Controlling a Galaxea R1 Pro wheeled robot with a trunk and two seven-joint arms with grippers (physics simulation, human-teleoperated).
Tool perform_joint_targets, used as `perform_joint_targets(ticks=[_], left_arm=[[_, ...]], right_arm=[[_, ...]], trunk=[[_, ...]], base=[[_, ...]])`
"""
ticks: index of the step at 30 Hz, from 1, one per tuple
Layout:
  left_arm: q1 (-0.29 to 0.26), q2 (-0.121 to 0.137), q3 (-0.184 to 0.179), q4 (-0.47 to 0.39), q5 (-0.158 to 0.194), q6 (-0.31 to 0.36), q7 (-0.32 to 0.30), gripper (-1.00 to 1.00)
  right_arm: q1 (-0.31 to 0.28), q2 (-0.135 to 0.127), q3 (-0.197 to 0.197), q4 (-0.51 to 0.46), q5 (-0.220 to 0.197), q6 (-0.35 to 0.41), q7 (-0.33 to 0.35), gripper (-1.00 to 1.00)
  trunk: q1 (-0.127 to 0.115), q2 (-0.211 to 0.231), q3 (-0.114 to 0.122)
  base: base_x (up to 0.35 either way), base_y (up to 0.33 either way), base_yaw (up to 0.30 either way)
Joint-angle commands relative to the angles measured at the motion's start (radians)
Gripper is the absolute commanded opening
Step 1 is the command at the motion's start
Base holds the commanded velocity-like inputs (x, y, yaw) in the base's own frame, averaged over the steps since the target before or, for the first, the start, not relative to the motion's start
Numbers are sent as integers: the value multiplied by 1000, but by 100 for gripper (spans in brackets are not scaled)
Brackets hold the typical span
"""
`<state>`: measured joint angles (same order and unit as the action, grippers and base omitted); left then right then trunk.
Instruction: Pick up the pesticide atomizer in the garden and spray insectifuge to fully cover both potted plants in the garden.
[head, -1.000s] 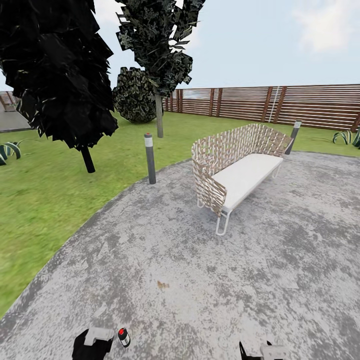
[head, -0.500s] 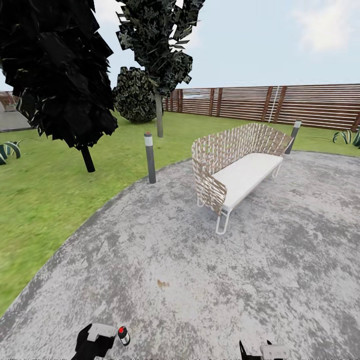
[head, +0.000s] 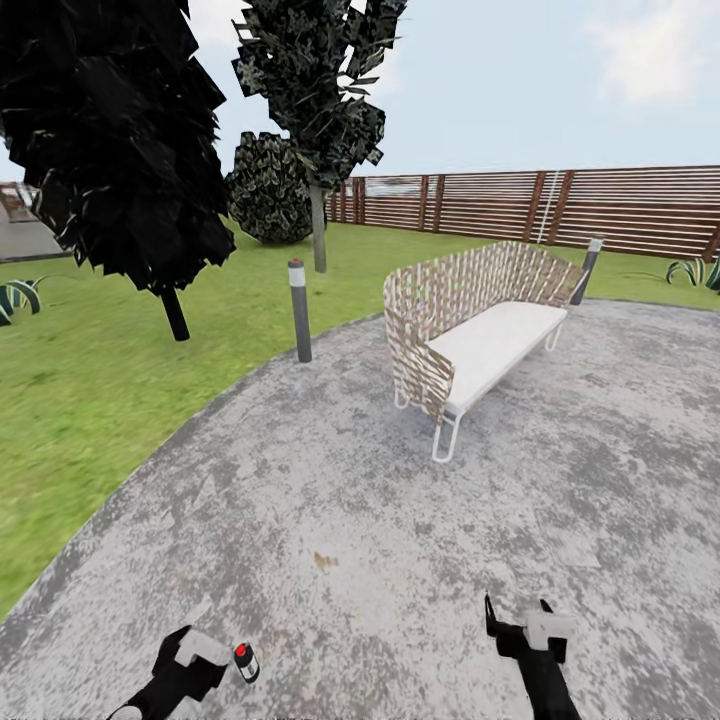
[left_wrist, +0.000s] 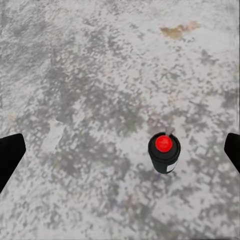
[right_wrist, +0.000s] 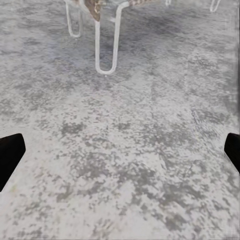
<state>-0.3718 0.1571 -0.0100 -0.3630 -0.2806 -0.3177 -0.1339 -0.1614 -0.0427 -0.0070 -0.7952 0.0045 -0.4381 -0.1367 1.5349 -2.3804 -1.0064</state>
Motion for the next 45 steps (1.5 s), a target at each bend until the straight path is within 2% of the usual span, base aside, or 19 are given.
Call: perform_joint_targets(ticks=[1,6,9,13,16,19,32,45], left_arm=[[-2,4,-1,-2,-6,-3,-12,100],[-24,33,-1,-32,-38,4,-103,100],[-31,37,-1,-35,-52,6,-121,100],[-45,49,-1,-38,-94,8,-133,100],[-66,60,0,-38,-148,10,-166,100],[-92,62,1,-37,-180,12,-197,100],[-111,62,1,-35,-205,14,-216,100],[-111,62,1,-36,-207,17,-214,100]], right_arm=[[-6,0,1,-12,0,11,-6,100],[-44,-2,0,-117,-1,167,-13,100],[-48,-2,-1,-129,-1,190,-13,100],[-50,-1,-1,-133,-1,203,-13,100],[-50,0,-2,-135,-1,204,-12,100],[-50,0,-2,-138,-1,205,-12,100],[-50,1,0,-144,-3,205,-12,100],[-50,-2,-2,-159,-1,205,-12,100]], trunk=[[4,-8,-4],[23,-43,-20],[34,-64,-29],[50,-92,-42],[61,-113,-51],[66,-120,-62],[72,-123,-113],[78,-126,-181]], base=[[0,0,0],[0,0,0],[0,0,0],[0,0,0],[0,0,0],[0,0,0],[0,0,0],[0,0,0]])
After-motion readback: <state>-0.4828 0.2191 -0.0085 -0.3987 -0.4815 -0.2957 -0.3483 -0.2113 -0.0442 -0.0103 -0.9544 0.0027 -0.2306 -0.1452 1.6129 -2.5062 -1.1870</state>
